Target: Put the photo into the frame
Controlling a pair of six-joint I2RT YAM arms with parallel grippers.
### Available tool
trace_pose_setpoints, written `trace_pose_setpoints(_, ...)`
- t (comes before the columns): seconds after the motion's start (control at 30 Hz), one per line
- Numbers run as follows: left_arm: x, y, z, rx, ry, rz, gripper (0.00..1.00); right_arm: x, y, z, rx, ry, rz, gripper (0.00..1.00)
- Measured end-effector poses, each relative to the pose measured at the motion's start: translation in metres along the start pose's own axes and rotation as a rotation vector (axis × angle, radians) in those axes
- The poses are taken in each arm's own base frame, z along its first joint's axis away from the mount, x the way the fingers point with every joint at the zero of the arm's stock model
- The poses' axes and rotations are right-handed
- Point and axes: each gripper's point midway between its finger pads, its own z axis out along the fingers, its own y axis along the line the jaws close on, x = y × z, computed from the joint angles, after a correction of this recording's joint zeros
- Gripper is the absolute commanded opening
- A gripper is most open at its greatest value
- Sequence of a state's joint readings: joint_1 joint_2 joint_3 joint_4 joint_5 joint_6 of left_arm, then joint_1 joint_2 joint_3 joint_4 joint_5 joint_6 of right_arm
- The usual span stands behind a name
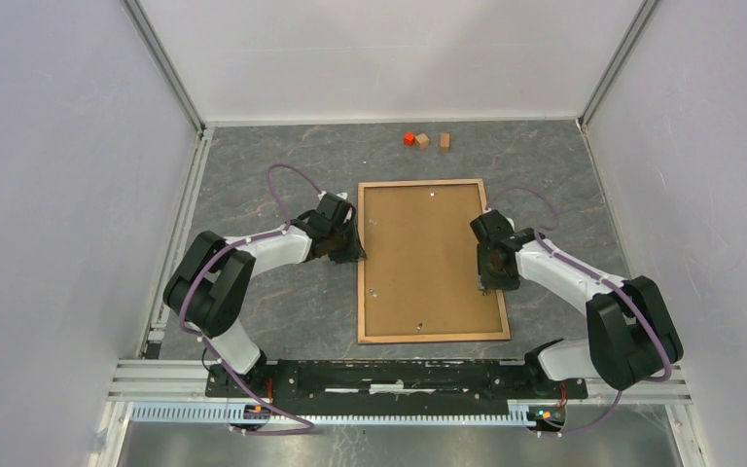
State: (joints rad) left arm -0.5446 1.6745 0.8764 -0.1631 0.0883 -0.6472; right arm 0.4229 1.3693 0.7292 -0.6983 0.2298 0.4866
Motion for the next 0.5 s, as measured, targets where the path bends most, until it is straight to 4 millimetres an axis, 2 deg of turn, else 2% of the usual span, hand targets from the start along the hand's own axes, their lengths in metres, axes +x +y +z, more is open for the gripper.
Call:
trace_pose_setpoints(0.1,0.0002,0.0001,0.0,0.0,0.001,0.0,0.06,0.0007,-0.0001,0.0,0.002,-0.001,-0.021,0.15)
trace_pose_setpoints(0.33,0.0001,0.0001,0.0,0.001,0.0,0.0,0.06,0.0026,-0.0044,-0.0015,0.033,-0.014,-0.086,0.01)
trace_pose_setpoints(0.5,0.0002,0.0002,-0.0001,0.002,-0.002,0.0,0.06,0.0047,-0.009,-0.002,0.057,-0.016,-0.126,0.0)
